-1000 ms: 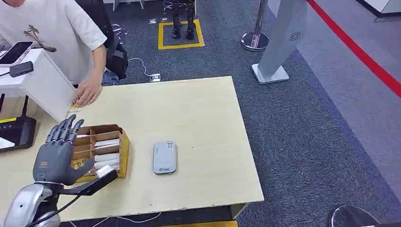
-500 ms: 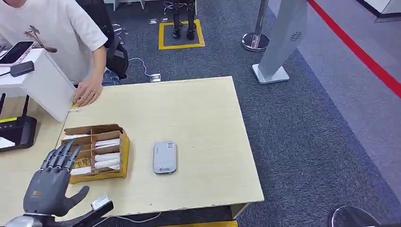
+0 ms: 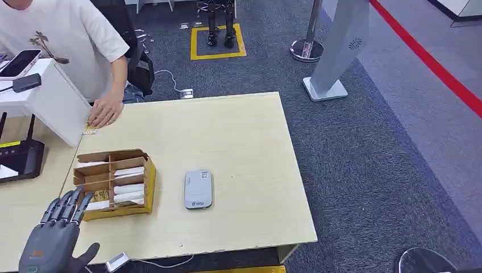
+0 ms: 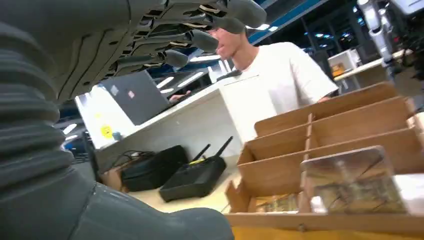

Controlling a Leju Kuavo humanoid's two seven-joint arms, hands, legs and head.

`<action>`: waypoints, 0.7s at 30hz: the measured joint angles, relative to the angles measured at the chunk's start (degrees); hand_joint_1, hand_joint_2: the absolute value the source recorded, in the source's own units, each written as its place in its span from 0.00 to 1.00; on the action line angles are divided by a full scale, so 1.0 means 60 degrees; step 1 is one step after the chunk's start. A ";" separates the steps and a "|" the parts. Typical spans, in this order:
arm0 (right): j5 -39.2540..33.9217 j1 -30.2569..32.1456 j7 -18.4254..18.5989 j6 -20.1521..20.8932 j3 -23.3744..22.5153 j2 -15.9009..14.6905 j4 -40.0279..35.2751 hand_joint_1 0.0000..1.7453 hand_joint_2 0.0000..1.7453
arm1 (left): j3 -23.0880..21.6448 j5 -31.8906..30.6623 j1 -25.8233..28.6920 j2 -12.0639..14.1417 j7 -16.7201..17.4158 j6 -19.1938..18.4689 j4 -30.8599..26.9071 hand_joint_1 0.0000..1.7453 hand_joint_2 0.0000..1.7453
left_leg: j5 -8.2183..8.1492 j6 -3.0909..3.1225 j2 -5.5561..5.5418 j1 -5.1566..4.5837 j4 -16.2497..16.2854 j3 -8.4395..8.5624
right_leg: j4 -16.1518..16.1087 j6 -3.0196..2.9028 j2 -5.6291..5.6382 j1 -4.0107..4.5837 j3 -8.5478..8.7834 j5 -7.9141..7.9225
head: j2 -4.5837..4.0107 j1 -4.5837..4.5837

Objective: Pass the card to the sensor for recognition and then transmit it.

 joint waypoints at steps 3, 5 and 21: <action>0.0109 -0.0002 0.0007 0.0029 0.0000 0.0000 0.0000 0.00 0.00 | 0.0128 -0.0058 0.0000 -0.0018 -0.0011 -0.0033 0.0055 0.00 1.00 | 0.0000 0.0000 0.0000 0.0000 0.0000 0.0000 | 0.0000 0.0000 0.0001 0.0000 0.0000 0.0000 | 0.0000 0.0000; 0.0208 0.0001 0.0007 0.0066 0.0000 0.0000 0.0000 0.00 0.00 | 0.0193 -0.0003 -0.0033 -0.0044 -0.0062 -0.0120 0.0131 0.00 1.00 | 0.0000 0.0000 0.0000 0.0000 0.0000 0.0000 | 0.0000 0.0000 0.0001 0.0000 0.0000 0.0000 | 0.0000 0.0000; 0.0725 -0.0033 -0.0018 0.0157 0.0000 0.0000 0.0000 0.00 0.00 | 0.0419 0.0252 -0.0905 -0.0321 -0.0732 -0.0408 0.1275 0.00 1.00 | 0.0001 0.0000 -0.0002 0.0000 0.0001 0.0002 | -0.0001 0.0000 -0.0002 0.0000 0.0001 0.0001 | 0.0000 0.0000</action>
